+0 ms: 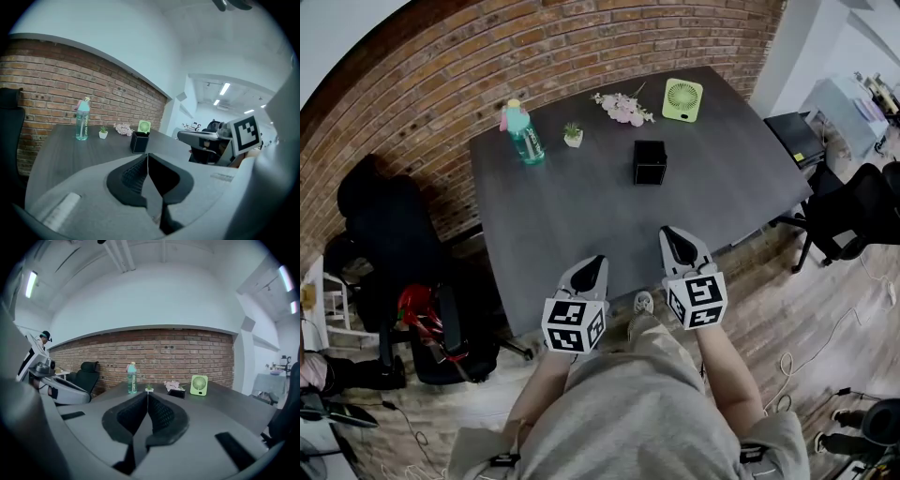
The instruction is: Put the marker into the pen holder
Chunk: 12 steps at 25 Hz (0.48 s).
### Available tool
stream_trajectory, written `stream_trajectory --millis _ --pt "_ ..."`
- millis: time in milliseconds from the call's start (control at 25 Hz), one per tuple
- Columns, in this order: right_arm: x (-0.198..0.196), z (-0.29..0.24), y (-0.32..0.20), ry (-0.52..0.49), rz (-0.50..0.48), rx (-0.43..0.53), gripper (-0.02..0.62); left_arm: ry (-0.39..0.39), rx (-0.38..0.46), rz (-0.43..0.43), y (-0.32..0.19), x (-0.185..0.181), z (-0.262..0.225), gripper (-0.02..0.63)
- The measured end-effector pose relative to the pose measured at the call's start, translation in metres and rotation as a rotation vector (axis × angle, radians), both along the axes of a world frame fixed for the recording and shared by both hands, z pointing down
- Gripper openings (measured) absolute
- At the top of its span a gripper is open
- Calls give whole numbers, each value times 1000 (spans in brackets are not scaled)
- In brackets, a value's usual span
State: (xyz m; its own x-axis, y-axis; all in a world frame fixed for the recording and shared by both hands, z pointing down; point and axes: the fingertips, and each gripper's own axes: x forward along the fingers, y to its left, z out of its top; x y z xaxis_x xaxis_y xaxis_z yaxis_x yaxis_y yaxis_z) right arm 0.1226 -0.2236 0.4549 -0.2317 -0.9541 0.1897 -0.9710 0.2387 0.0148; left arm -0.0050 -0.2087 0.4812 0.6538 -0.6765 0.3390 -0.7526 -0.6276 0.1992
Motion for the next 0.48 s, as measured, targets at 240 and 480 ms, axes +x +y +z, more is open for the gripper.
stream_trajectory --millis 240,480 --pt "-25 -4 55 -25 -12 3 3 6 10 13 39 -12 -4 20" --pt "-43 -5 108 -34 -10 9 3 13 17 21 77 -23 -4 20"
